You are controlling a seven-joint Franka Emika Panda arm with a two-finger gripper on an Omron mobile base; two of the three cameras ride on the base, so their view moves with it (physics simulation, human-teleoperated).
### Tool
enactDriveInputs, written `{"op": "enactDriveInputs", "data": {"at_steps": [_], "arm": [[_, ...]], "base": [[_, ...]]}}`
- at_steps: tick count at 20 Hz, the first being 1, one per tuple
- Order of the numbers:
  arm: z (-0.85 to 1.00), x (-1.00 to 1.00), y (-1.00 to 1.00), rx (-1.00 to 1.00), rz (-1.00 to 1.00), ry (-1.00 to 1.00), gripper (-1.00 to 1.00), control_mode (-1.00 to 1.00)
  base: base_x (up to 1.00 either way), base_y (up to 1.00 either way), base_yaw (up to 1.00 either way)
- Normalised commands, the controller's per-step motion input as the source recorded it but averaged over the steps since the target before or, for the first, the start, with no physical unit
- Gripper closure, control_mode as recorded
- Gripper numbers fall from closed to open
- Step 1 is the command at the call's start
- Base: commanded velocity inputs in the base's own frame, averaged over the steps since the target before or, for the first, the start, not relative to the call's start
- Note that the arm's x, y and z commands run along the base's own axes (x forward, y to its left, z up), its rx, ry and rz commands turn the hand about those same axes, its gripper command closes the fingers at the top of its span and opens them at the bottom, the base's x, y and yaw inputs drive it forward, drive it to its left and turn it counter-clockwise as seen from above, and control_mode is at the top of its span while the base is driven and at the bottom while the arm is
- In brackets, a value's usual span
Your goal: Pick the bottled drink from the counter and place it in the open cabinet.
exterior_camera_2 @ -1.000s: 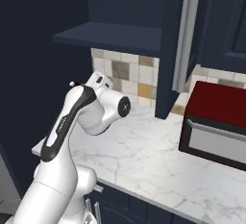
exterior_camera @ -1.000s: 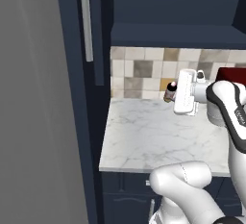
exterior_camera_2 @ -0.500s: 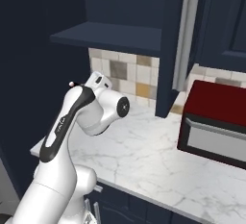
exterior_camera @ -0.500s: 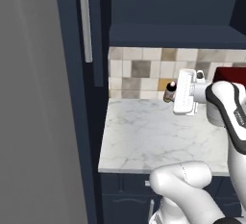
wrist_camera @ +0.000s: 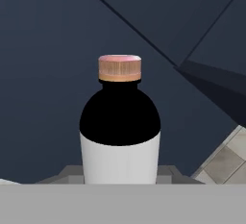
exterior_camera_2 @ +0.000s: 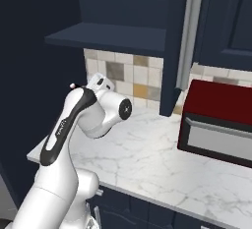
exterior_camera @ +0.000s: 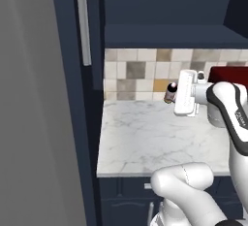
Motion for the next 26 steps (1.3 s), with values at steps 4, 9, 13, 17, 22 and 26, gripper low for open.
{"op": "enactDriveInputs", "data": {"at_steps": [4, 9, 13, 17, 22, 26], "arm": [[0.0, 0.0, 0.0, 0.0, 0.0, 0.0, 1.0, 1.0], [0.0, 0.0, 0.0, 0.0, 0.0, 0.0, 1.0, 1.0], [0.0, 0.0, 0.0, 0.0, 0.0, 0.0, 1.0, 1.0], [0.0, 0.0, 0.0, 0.0, 0.0, 0.0, 1.0, -1.0], [0.0, 0.0, 0.0, 0.0, 0.0, 0.0, 1.0, -1.0], [0.07, 0.0, 0.01, 0.0, -0.01, 0.0, 1.0, -1.0]], "base": [[0.28, -0.12, -0.26], [0.16, -0.03, -0.26], [0.01, 0.0, -0.04], [0.0, 0.0, 0.0], [0.0, 0.0, 0.0], [0.0, 0.0, 0.0]]}}
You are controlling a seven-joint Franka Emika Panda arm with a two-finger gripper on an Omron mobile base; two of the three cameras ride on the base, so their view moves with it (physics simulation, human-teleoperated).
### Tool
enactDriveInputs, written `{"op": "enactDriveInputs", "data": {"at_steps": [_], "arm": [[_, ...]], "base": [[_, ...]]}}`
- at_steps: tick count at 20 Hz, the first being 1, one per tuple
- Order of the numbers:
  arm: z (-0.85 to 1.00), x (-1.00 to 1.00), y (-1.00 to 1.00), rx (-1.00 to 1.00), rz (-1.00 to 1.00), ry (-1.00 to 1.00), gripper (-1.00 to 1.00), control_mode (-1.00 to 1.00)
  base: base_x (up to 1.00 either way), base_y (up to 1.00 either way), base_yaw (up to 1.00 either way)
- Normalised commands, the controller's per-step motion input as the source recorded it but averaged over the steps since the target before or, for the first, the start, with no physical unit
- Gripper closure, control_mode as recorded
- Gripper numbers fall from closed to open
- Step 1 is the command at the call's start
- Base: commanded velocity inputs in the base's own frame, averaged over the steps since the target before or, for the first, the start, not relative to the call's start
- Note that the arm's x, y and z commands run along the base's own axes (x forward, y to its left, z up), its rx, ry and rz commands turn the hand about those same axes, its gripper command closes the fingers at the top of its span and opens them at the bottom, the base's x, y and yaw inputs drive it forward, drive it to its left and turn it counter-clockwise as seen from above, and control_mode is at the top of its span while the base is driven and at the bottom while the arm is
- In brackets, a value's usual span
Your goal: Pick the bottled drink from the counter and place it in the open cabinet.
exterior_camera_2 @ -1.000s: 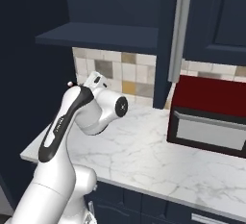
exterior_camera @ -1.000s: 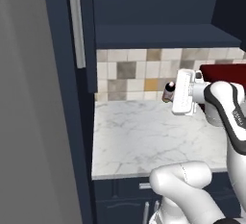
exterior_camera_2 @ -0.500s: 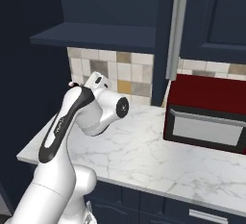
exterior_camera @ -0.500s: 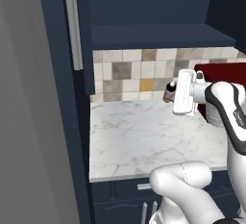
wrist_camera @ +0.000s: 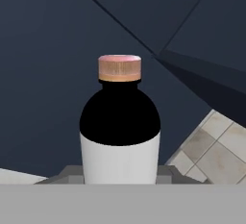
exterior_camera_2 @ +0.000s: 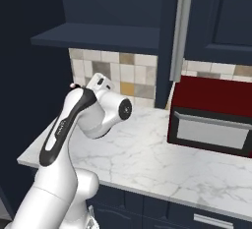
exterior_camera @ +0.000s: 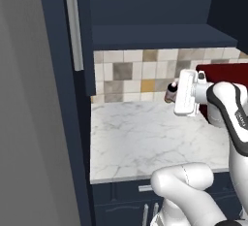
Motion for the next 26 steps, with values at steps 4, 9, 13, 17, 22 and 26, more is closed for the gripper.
{"op": "enactDriveInputs", "data": {"at_steps": [4, 9, 13, 17, 22, 26], "arm": [[0.25, 0.0, 0.06, 0.0, -0.04, 0.0, 1.0, -1.0], [0.42, -0.01, 0.03, 0.0, -0.07, 0.0, 1.0, -1.0], [0.37, -0.13, 0.02, 0.0, -0.06, 0.0, 1.0, -1.0], [0.37, -0.21, 0.0, 0.0, -0.05, -0.01, 1.0, -1.0], [0.45, -0.08, 0.01, 0.0, -0.07, 0.0, 1.0, -1.0], [0.46, 0.0, 0.09, 0.01, -0.1, 0.0, 1.0, -1.0]], "base": [[0.0, 0.0, 0.0], [0.0, 0.0, 0.0], [0.0, 0.0, 0.0], [0.0, 0.0, 0.0], [0.0, 0.0, 0.0], [0.0, 0.0, 0.0]]}}
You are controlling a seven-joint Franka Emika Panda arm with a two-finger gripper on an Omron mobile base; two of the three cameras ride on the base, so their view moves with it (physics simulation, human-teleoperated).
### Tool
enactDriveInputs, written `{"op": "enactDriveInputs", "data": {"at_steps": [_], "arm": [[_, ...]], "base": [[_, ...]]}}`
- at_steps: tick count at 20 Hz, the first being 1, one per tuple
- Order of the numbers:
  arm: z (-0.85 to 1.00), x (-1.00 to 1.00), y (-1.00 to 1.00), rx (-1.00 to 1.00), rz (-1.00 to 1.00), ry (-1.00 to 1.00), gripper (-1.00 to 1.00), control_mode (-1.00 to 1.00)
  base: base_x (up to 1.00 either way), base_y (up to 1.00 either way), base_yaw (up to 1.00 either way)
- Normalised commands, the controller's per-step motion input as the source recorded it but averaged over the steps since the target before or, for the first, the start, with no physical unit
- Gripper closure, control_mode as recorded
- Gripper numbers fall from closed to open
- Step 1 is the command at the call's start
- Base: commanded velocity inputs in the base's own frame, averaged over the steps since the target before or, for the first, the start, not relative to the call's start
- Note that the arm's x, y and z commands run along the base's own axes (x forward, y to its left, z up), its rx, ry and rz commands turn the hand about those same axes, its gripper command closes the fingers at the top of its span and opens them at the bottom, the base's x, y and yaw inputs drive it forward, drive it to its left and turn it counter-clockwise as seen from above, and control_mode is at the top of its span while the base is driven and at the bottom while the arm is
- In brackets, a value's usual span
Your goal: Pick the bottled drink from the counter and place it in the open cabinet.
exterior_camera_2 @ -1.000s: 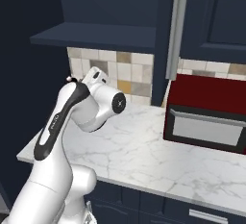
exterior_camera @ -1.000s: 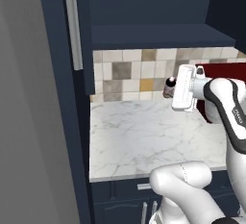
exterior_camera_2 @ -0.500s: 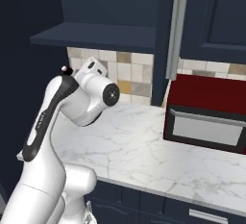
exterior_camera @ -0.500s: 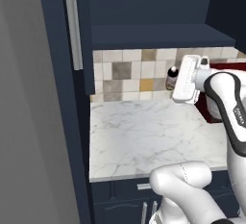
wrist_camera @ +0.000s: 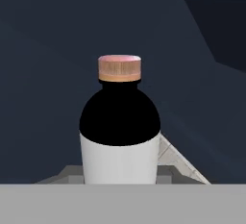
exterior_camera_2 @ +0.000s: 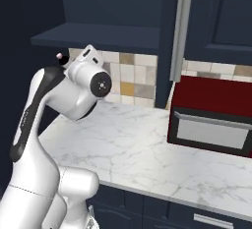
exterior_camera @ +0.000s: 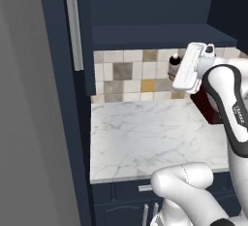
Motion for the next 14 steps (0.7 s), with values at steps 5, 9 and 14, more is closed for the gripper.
{"op": "enactDriveInputs", "data": {"at_steps": [5, 9, 14], "arm": [[0.45, 0.0, 0.06, 0.08, -0.11, 0.0, 1.0, -1.0], [0.36, 0.0, 0.02, 0.13, -0.11, 0.0, 1.0, -1.0], [0.25, 0.0, 0.0, 0.22, -0.1, 0.0, 1.0, -1.0]], "base": [[0.0, 0.0, 0.0], [0.0, 0.0, 0.0], [0.0, 0.0, 0.0]]}}
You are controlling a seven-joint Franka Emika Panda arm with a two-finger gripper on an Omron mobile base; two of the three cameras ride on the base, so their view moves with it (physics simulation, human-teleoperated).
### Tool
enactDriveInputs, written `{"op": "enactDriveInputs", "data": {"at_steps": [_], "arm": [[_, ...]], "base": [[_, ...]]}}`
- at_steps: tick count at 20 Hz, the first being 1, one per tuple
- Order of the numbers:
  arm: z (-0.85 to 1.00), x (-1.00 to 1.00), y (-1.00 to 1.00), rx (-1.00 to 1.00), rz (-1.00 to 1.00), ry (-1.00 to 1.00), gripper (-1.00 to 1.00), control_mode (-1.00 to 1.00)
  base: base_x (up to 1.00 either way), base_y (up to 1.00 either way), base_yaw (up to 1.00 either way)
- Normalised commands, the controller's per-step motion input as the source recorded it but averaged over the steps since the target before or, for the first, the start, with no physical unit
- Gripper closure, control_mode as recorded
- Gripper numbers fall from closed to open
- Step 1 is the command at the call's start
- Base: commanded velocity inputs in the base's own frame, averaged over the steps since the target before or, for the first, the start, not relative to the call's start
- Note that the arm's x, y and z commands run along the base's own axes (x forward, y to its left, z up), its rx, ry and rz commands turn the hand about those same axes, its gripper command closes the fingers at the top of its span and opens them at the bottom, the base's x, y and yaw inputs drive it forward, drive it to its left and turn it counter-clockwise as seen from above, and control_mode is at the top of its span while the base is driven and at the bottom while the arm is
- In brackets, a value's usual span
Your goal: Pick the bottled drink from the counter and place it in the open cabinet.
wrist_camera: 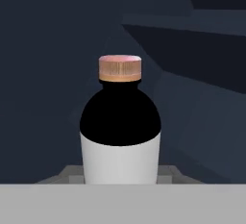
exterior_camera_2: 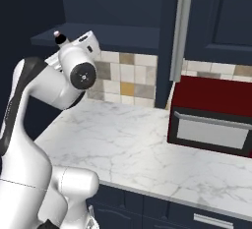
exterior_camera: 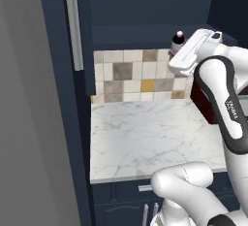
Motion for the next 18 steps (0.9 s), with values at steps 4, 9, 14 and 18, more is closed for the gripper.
{"op": "enactDriveInputs", "data": {"at_steps": [4, 9, 14, 18], "arm": [[0.2, 0.0, 0.0, 0.24, -0.12, 0.0, 1.0, -1.0], [0.22, 0.0, 0.0, 0.2, -0.15, 0.0, 1.0, -1.0], [0.2, 0.03, 0.0, 0.12, -0.18, 0.0, 1.0, -1.0], [0.13, 0.1, 0.0, 0.06, -0.19, 0.01, 1.0, -1.0]], "base": [[0.0, 0.0, 0.0], [0.0, 0.0, 0.0], [0.0, 0.0, 0.0], [0.0, 0.0, 0.0]]}}
